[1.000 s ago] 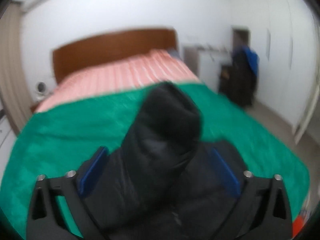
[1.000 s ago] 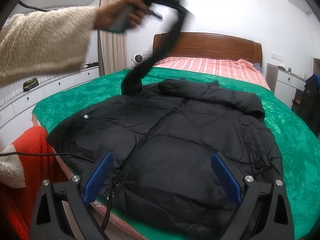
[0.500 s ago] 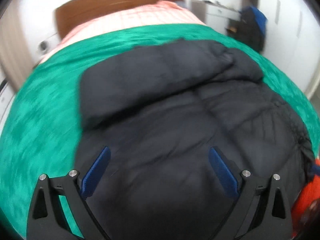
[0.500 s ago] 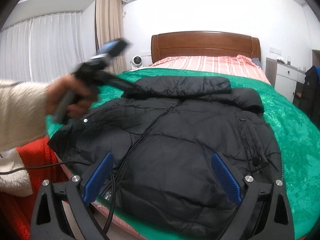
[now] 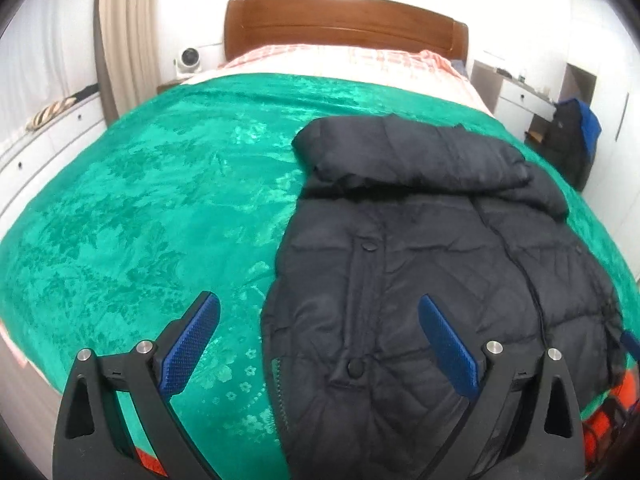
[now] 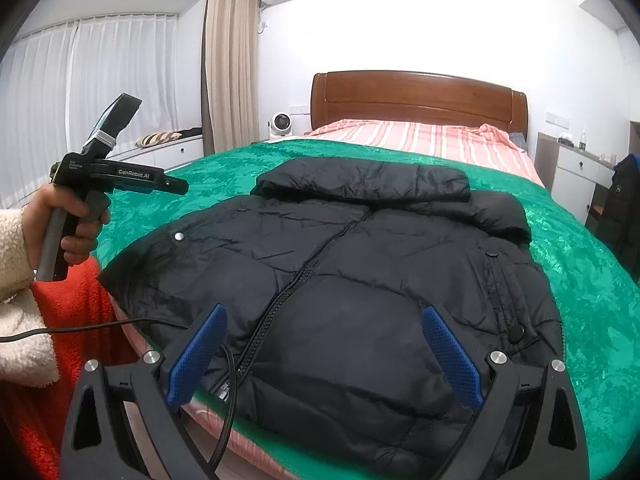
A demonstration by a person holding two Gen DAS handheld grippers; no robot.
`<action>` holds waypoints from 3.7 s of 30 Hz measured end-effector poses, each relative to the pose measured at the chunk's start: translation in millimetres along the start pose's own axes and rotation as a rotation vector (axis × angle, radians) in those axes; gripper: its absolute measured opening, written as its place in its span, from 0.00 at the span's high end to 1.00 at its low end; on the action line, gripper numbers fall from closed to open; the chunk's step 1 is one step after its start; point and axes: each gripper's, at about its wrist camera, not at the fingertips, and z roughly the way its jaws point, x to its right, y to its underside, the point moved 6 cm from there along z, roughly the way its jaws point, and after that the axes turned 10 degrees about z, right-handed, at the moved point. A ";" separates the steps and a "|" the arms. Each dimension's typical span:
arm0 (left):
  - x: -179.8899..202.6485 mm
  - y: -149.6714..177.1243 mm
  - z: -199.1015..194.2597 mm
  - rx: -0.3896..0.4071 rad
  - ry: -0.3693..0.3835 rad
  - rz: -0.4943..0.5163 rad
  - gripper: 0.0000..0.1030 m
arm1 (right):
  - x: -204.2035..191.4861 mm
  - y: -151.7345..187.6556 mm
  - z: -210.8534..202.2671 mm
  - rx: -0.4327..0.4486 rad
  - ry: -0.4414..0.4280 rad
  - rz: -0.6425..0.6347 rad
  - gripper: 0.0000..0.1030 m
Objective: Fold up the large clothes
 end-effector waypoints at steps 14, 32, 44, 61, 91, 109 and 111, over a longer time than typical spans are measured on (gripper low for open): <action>-32.2 34.9 6.5 -0.046 -0.030 -0.148 0.03 | 2.9 4.5 6.0 -0.023 0.012 0.010 0.05; -43.0 42.4 7.5 -0.038 -0.095 -0.169 0.03 | 1.8 7.8 10.8 -0.041 0.014 0.000 0.05; -49.6 45.2 7.4 -0.043 -0.129 -0.183 0.03 | -2.0 9.9 16.1 -0.053 0.010 -0.009 0.05; -50.6 49.0 10.0 -0.053 -0.142 -0.187 0.03 | -3.1 11.8 18.3 -0.060 0.010 -0.007 0.06; -55.9 54.7 9.4 -0.070 -0.143 -0.192 0.03 | 0.3 14.2 17.4 -0.061 0.014 -0.010 0.06; -44.8 97.0 1.7 -0.308 0.291 -0.159 0.03 | 148.5 19.4 -71.9 -0.368 0.126 0.259 0.05; -35.5 105.9 9.5 -0.335 0.295 -0.137 0.03 | 163.8 34.6 -66.0 -0.444 0.094 0.359 0.05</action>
